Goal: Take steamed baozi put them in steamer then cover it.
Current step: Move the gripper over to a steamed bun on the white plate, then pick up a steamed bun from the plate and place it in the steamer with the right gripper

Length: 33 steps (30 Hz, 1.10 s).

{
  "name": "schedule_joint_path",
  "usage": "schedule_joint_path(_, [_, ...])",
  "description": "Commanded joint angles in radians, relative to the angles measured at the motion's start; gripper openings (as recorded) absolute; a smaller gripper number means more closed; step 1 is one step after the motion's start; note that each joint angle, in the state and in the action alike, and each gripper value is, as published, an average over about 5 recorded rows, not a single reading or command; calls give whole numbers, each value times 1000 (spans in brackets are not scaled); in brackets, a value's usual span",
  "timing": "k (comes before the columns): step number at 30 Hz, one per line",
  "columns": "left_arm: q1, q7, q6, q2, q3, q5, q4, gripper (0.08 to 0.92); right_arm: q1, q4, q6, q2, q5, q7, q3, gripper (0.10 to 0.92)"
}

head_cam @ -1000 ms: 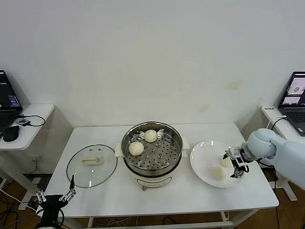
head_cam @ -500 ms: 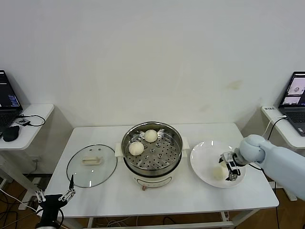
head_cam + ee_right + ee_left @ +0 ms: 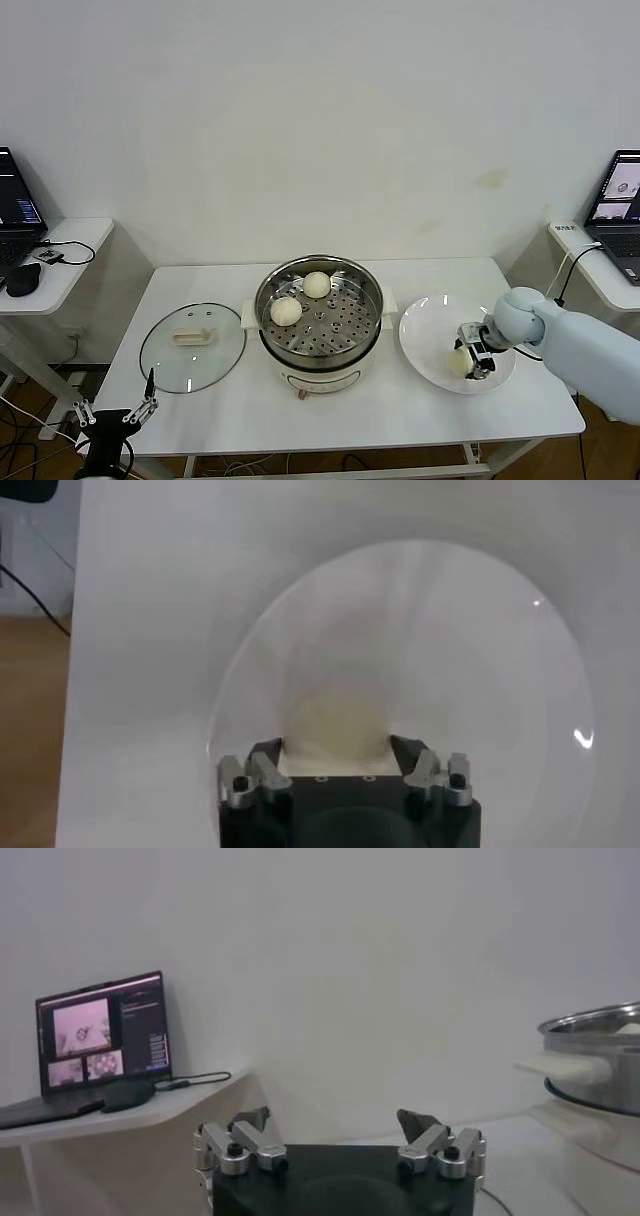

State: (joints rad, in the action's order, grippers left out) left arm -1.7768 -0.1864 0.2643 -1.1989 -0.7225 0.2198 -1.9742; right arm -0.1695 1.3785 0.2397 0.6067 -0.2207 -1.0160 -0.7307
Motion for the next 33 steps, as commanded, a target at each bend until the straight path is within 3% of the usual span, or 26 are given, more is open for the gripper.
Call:
schedule_joint_path(1, [-2, 0, 1, -1, 1, -1, -4, 823, -10, -9, 0, 7, -7, -3, 11, 655])
schedule_joint_path(9, [-8, -1, 1, -1, -3, -1, -11, 823, 7, 11, 2, -16, 8, -16, 26, 579])
schedule_joint_path(23, [-8, 0, 1, 3, 3, -1, -28, 823, 355, 124, 23, -124, 186, -68, -75, 568])
schedule_joint_path(33, [-12, 0, 3, 4, 0, 1, -37, 823, 770, 126, 41, 53, 358, -57, -308, 568])
